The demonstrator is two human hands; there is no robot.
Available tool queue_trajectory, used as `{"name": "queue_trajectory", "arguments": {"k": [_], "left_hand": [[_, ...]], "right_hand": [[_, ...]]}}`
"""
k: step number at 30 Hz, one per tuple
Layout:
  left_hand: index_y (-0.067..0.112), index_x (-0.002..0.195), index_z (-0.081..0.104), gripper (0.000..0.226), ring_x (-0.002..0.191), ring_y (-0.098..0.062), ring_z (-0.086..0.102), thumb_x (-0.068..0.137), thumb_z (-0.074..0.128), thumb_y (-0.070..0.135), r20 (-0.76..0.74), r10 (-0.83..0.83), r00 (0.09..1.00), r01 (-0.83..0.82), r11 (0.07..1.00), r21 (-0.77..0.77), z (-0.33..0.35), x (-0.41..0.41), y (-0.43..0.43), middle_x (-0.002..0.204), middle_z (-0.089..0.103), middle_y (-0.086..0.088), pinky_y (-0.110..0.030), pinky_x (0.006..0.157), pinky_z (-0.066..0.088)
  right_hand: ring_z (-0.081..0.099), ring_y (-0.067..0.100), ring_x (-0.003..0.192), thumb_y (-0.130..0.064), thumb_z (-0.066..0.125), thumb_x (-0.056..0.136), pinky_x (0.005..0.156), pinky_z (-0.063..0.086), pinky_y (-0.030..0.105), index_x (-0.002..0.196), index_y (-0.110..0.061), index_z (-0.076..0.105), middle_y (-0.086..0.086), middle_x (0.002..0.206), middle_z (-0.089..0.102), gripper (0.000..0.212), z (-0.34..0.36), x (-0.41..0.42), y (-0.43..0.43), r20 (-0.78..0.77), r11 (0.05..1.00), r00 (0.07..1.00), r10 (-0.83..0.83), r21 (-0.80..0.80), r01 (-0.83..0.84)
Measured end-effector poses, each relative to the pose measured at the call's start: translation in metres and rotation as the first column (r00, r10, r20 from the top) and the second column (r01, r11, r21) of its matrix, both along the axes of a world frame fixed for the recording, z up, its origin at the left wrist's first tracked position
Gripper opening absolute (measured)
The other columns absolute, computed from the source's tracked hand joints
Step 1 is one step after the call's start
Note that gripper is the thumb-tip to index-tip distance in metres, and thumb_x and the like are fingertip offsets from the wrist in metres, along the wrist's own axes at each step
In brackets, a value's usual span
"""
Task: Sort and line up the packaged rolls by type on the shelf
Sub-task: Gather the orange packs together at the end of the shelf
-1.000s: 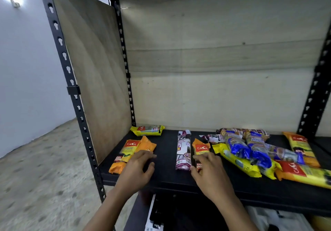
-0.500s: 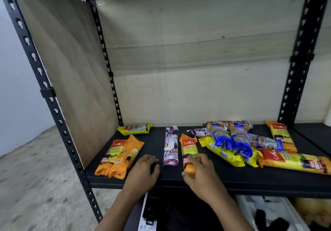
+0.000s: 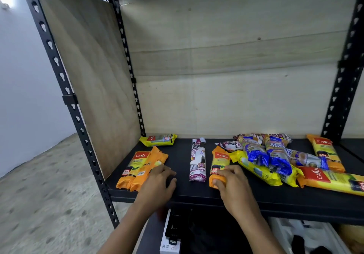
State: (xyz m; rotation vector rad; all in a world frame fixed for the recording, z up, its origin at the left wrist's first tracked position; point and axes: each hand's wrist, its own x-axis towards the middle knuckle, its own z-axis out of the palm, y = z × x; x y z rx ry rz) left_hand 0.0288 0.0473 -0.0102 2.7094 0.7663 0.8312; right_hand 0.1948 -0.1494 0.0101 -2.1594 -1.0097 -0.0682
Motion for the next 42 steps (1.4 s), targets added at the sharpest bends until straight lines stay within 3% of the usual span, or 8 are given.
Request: {"name": "queue_trajectory", "arguments": {"k": [8, 11, 16, 26, 35, 42], "left_hand": [[0.027, 0.111, 0.070, 0.024, 0.110, -0.015, 0.055, 0.094, 0.058, 0.039, -0.014, 0.152, 0.988, -0.151, 0.987, 0.048, 0.024, -0.032, 0.027, 0.121, 0.057, 0.007, -0.028, 0.081, 0.049], [0.028, 0.110, 0.071, 0.023, 0.111, -0.020, 0.055, 0.092, 0.059, 0.037, -0.025, 0.211, 0.977, -0.211, 0.977, 0.012, 0.023, -0.044, 0.034, 0.122, 0.058, 0.005, -0.037, 0.083, 0.051], [0.029, 0.111, 0.071, 0.024, 0.105, -0.021, 0.058, 0.092, 0.059, 0.036, -0.032, 0.227, 0.973, -0.229, 0.972, -0.054, 0.013, -0.060, 0.041, 0.119, 0.058, 0.003, -0.039, 0.082, 0.052], [0.031, 0.112, 0.066, 0.027, 0.099, -0.020, 0.060, 0.093, 0.052, 0.044, -0.012, 0.227, 0.974, -0.227, 0.973, 0.031, 0.002, -0.063, 0.038, 0.115, 0.061, 0.004, -0.036, 0.072, 0.053], [0.031, 0.116, 0.063, 0.044, 0.104, -0.020, 0.059, 0.091, 0.036, 0.054, -0.032, 0.253, 0.967, -0.251, 0.966, 0.063, -0.002, -0.064, 0.034, 0.115, 0.060, 0.004, -0.038, 0.079, 0.053], [0.028, 0.114, 0.065, 0.040, 0.100, -0.022, 0.060, 0.092, 0.040, 0.049, 0.037, 0.251, 0.967, -0.253, 0.966, 0.050, -0.006, -0.061, 0.031, 0.116, 0.058, 0.003, -0.042, 0.076, 0.054]], "right_hand": [[0.051, 0.011, 0.121, -0.034, 0.066, 0.095, 0.098, 0.041, 0.021, 0.129, -0.018, 0.066, -0.005, 0.138, 0.045, 0.037, 0.019, -0.036, 0.026, 0.042, 0.976, 0.988, 0.148, 0.154, -0.153], [0.049, 0.011, 0.122, -0.034, 0.064, 0.096, 0.100, 0.039, 0.019, 0.130, -0.019, 0.065, -0.006, 0.138, 0.043, 0.037, 0.018, -0.048, 0.042, 0.040, 0.963, 0.972, 0.231, 0.135, -0.234], [0.050, 0.012, 0.121, -0.036, 0.063, 0.096, 0.101, 0.043, 0.023, 0.132, -0.021, 0.064, -0.006, 0.137, 0.043, 0.039, 0.007, -0.067, 0.072, 0.024, 0.941, 0.946, 0.324, 0.098, -0.325], [0.047, 0.013, 0.123, -0.035, 0.068, 0.093, 0.103, 0.042, 0.023, 0.131, -0.020, 0.065, -0.005, 0.133, 0.041, 0.040, -0.021, -0.092, 0.104, 0.005, 0.935, 0.941, 0.339, 0.110, -0.337], [0.044, 0.013, 0.123, -0.040, 0.068, 0.091, 0.100, 0.044, 0.023, 0.129, -0.026, 0.064, -0.006, 0.133, 0.038, 0.041, -0.034, -0.095, 0.113, 0.021, 0.924, 0.930, 0.368, 0.103, -0.368], [0.046, 0.010, 0.124, -0.045, 0.064, 0.092, 0.101, 0.045, 0.027, 0.143, -0.034, 0.049, -0.011, 0.136, 0.037, 0.054, -0.023, -0.084, 0.100, -0.072, 0.891, 0.889, 0.452, 0.092, -0.445]]}}
